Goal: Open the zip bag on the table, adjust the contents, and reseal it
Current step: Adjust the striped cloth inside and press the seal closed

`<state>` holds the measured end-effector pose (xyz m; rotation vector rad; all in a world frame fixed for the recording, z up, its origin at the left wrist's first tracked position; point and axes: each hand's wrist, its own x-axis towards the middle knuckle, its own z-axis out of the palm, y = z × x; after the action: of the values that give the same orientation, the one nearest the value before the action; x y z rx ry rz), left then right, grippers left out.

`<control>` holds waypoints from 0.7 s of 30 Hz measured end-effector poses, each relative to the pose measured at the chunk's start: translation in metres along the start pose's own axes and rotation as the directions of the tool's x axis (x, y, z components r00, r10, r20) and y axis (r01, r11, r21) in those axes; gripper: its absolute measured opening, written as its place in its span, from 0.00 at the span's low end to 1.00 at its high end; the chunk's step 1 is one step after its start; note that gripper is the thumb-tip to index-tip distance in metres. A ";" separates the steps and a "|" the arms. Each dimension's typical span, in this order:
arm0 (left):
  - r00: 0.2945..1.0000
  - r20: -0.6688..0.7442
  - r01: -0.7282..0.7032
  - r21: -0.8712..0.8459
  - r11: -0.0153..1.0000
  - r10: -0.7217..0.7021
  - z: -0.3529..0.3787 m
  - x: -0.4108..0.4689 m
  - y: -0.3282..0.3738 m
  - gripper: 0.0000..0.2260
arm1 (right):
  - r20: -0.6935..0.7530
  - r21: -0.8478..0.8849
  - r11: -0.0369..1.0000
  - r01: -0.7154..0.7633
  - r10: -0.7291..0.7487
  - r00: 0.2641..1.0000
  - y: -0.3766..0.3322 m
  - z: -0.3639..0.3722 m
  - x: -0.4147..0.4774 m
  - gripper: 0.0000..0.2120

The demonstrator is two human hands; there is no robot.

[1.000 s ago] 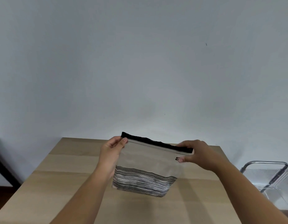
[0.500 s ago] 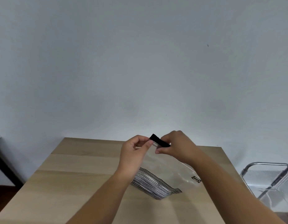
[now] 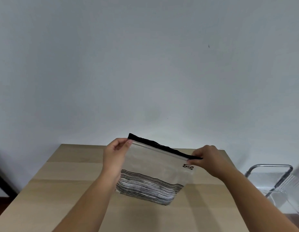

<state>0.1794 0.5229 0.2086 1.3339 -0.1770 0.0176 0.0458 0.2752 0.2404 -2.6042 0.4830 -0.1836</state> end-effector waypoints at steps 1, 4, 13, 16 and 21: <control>1.000 -0.013 0.003 -0.006 1.000 -0.003 -0.001 0.002 0.000 0.04 | -0.004 -0.012 1.000 -0.008 0.008 1.000 0.003 -0.001 -0.001 0.11; 0.999 -0.038 0.002 -0.022 1.000 -0.003 -0.003 0.004 -0.004 0.04 | -0.010 -0.009 1.000 -0.016 0.015 1.000 0.008 -0.003 -0.002 0.11; 0.961 0.269 -0.108 0.156 0.982 0.063 0.020 -0.013 0.001 0.05 | 0.005 0.021 0.991 0.130 -0.130 0.991 -0.019 -0.010 -0.009 0.15; 0.927 0.368 -0.167 0.221 0.961 0.077 0.035 -0.026 0.008 0.02 | 0.002 0.122 0.962 0.244 -0.246 0.969 -0.048 -0.008 -0.003 0.10; 0.932 0.345 -0.197 0.219 0.956 0.113 0.044 -0.038 0.011 0.03 | -0.019 0.161 0.938 0.308 -0.309 0.951 -0.066 0.006 0.008 0.06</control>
<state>0.1353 0.4866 0.2235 1.5678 -0.5825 -0.0510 0.0741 0.3291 0.2671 -2.5040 0.0480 -0.3043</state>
